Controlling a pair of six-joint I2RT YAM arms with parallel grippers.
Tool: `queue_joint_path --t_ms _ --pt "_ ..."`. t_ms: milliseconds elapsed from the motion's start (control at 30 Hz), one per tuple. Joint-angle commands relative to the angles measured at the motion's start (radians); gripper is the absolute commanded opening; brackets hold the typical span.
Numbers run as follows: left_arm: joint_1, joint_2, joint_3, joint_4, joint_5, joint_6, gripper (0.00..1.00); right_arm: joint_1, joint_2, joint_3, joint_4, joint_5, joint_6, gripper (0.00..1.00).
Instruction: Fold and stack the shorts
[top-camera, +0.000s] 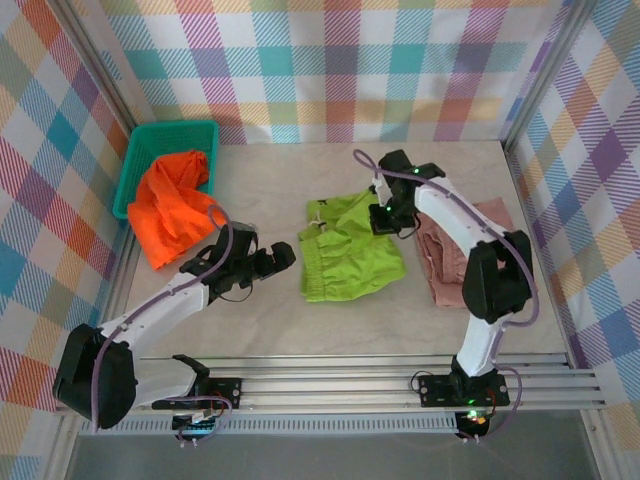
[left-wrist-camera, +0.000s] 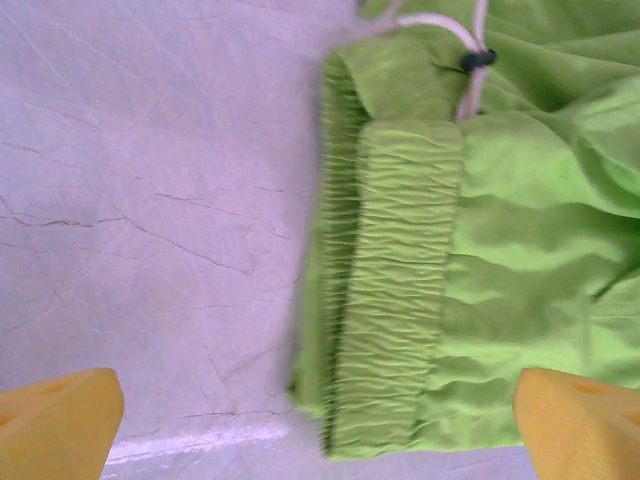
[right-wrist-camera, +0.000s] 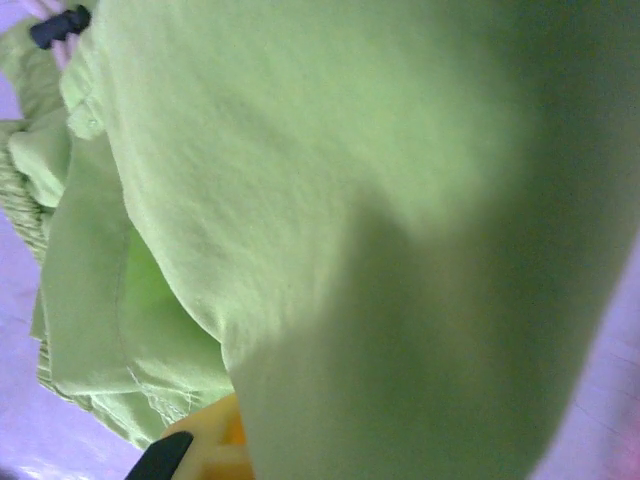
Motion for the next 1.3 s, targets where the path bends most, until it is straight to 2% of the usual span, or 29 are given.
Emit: queue_joint_path --t_ms 0,233,667,700,1033,1267 --pt "0.011 -0.03 0.021 -0.015 -0.014 0.014 1.0 -0.003 -0.069 0.07 -0.218 0.228 -0.082 0.0" --pt "0.012 -0.006 0.02 0.02 0.008 0.011 1.0 -0.015 -0.098 0.16 -0.37 0.44 -0.134 0.0" --pt "0.012 -0.014 0.015 0.018 0.01 0.01 1.0 -0.088 -0.105 0.313 -0.471 0.566 -0.209 0.0" --pt "0.012 -0.014 0.017 0.016 0.009 0.008 1.0 -0.095 -0.109 0.314 -0.468 0.58 -0.25 0.0" --pt "0.012 0.002 0.028 0.006 0.002 0.01 1.0 -0.237 -0.135 0.216 -0.364 0.723 -0.305 0.0" --pt "0.011 0.026 0.038 0.011 0.009 0.008 1.0 -0.324 -0.132 0.038 -0.115 0.855 -0.425 0.0"
